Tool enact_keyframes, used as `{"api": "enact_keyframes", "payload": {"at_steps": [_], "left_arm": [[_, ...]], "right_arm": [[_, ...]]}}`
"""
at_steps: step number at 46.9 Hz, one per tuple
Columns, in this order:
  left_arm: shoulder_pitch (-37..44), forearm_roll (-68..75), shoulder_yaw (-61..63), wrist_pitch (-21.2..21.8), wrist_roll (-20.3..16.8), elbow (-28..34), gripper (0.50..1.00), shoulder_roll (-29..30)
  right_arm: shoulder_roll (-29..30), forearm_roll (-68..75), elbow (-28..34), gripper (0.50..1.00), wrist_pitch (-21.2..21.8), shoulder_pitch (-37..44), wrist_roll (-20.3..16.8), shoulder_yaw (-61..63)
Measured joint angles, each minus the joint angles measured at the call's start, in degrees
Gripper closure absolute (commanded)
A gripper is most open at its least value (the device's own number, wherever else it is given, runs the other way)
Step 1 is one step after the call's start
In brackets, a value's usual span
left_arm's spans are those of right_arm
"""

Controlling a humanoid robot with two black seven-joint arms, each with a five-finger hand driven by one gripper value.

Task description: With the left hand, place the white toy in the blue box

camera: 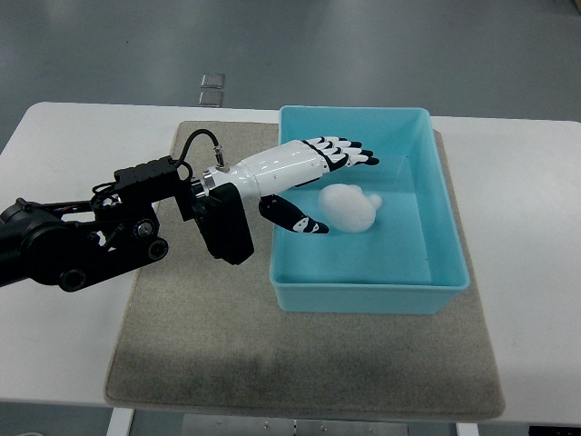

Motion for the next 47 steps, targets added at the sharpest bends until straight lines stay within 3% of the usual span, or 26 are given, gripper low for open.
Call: {"api": "enact_keyframes", "payload": {"at_steps": [16, 21, 30, 39, 47], "left_arm": [[0.5, -4.9, -1.1, 2.5, 0.0, 0.1, 0.506, 0.3], [0.5, -14.3, -1.5, 4.9, 0.0, 0.2, 0.506, 0.4], [0.8, -43.7, -6.9, 5.1, -0.1, 1.7, 0.504, 0.5], [1.3, -72.7, -11.5, 2.9, -0.1, 6.7, 0.5, 0.5], [2.5, -87.0, -12.3, -6.8, -0.1, 14.5, 0.5, 0.6]], "right_arm": [[0.0, 0.0, 0.0, 0.564, 0.0, 0.0, 0.0, 0.0], [0.0, 0.0, 0.0, 0.564, 0.0, 0.0, 0.0, 0.0], [0.0, 0.0, 0.0, 0.564, 0.0, 0.0, 0.0, 0.0], [0.0, 0.0, 0.0, 0.564, 0.0, 0.0, 0.0, 0.0], [0.0, 0.0, 0.0, 0.564, 0.0, 0.0, 0.0, 0.0]]}}
